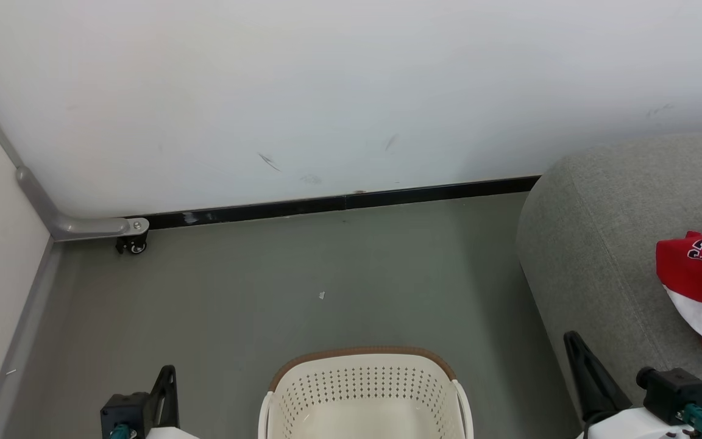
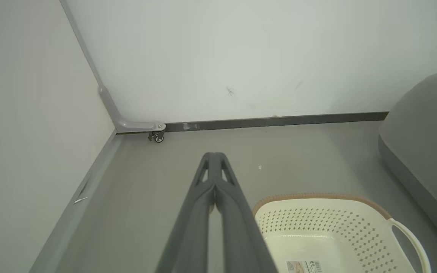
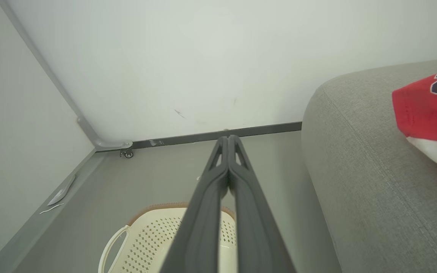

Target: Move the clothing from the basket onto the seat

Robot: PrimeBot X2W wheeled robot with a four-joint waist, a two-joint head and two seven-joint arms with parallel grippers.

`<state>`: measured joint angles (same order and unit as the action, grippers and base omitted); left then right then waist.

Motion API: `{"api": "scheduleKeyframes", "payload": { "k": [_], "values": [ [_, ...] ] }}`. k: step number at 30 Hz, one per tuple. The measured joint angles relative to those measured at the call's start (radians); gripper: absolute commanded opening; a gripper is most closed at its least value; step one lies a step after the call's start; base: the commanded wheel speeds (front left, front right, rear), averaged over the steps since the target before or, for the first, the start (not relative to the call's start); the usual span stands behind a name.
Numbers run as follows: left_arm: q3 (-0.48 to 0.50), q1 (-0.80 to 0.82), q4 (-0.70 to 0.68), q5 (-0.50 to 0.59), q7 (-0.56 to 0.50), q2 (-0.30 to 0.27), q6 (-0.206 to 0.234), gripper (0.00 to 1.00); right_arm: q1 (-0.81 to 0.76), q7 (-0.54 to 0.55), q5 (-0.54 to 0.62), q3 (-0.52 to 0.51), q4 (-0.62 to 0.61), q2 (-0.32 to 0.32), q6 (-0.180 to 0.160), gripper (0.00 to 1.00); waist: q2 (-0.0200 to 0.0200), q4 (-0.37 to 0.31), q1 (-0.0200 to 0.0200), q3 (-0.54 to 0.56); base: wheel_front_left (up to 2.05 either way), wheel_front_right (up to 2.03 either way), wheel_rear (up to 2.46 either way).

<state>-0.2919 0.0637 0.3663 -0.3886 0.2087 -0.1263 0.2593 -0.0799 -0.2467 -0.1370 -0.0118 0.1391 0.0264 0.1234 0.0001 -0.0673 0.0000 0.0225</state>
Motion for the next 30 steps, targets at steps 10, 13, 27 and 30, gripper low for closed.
{"api": "scheduleKeyframes", "payload": {
  "k": [10, 13, 27, 30],
  "values": [
    [0.051, 0.002, 0.007, -0.138, -0.042, 0.005, -0.038, 0.00, -0.004, 0.000, -0.139, 0.025, -0.018, 0.000, 0.000, 0.00, 0.0000, 0.004, 0.0001, -0.002, 0.00, 0.00, 0.00],
    [0.060, 0.002, 0.006, -0.175, -0.056, 0.008, -0.050, 0.00, -0.004, 0.009, -0.202, 0.023, -0.023, 0.000, 0.000, 0.00, 0.0000, 0.007, 0.0004, -0.003, 0.00, 0.00, 0.00],
    [0.114, 0.002, -0.004, -0.329, -0.104, 0.025, -0.104, 0.00, 0.002, 0.055, -0.430, 0.001, -0.009, 0.005, 0.000, 0.00, 0.0000, 0.020, 0.0092, -0.001, 0.00, 0.00, 0.00],
    [0.125, 0.002, -0.008, -0.369, -0.117, 0.027, -0.114, 0.00, 0.002, 0.067, -0.476, -0.001, -0.005, 0.009, 0.000, 0.00, 0.0000, 0.023, 0.0120, 0.001, 0.00, 0.00, 0.00]
  ]
}}
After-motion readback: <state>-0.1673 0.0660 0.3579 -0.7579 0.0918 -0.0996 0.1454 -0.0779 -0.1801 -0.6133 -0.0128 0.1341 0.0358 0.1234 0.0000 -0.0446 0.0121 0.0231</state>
